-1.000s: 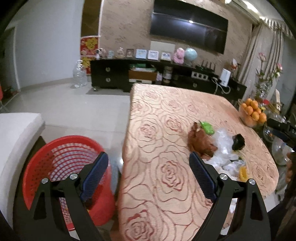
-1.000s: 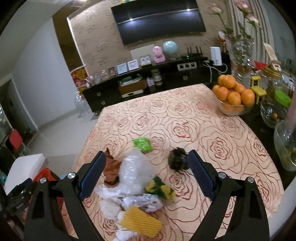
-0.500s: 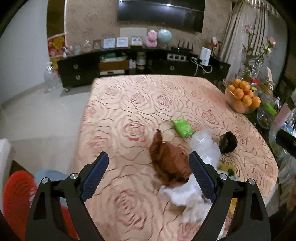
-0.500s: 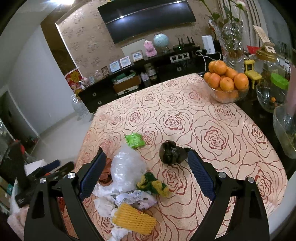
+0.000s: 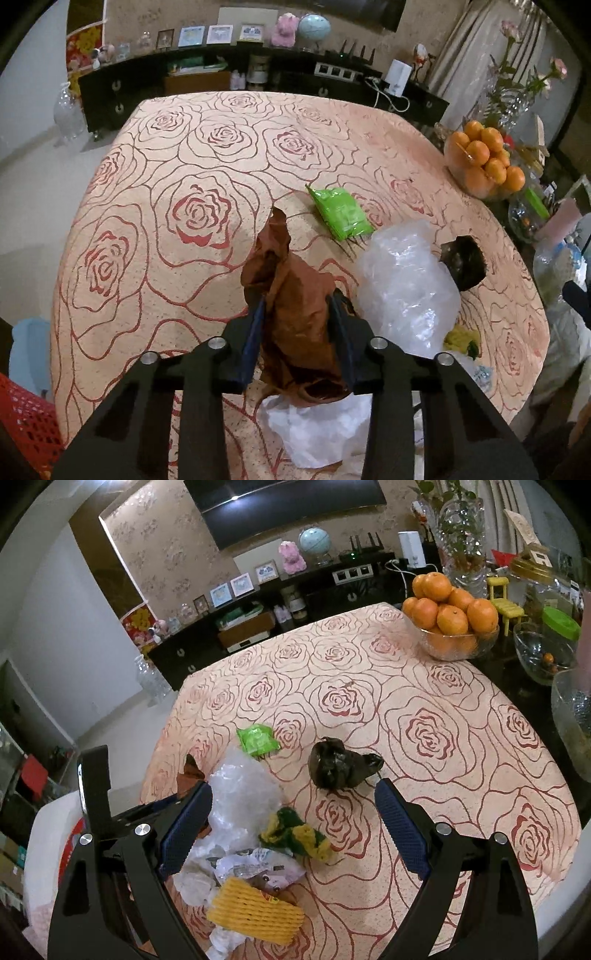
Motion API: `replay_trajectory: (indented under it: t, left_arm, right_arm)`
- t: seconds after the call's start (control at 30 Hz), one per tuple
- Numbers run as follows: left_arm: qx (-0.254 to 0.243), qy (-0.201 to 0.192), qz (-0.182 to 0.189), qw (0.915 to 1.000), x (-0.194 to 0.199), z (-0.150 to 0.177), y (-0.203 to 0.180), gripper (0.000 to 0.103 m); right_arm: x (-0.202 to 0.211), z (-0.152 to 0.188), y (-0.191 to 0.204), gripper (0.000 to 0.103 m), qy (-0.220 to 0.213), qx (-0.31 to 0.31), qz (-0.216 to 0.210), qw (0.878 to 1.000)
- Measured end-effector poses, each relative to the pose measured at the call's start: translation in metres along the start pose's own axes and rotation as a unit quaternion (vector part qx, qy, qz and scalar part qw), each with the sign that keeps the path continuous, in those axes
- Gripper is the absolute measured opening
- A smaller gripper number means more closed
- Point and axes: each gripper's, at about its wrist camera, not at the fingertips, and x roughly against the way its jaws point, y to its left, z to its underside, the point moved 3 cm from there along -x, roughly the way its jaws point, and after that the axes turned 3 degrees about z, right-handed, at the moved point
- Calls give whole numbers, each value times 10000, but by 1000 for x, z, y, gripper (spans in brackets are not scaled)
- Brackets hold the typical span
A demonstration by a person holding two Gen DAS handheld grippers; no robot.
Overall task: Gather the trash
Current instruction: 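Grasp the brown paper bag with the left gripper while the right grasps a black plastic bag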
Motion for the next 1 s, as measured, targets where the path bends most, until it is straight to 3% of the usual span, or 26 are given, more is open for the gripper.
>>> replay_trajectory:
  t: [0.03,0.23,0.57,0.7,0.8,1.0]
  left_arm:
    - [1,-18,6,10000,1,0,0,25]
    - [162,-165,60,9997,19,1,8,24]
    - [237,-795,-80,9965,84,-5,26,24]
    - [177,-1011,-263,9944,105,-6,31,24]
    - [174,-1146,-343,9927,119,-7,35,24]
    - [118,-1309,-517,9900,138,-5,43,24]
  right_arm:
    - [0,0,-1,87,1,-2,-2,10000]
    - [-3,0,-6,87,23,-53,26,10000]
    - [-20,-19,-26,87,-9,-227,383,9990]
    - [-45,-31,-29,87,79,-67,603,9981]
    - [-66,-32,-25,87,291,4,523,9982]
    - [-105,-23,-3,87,608,812,859,9911]
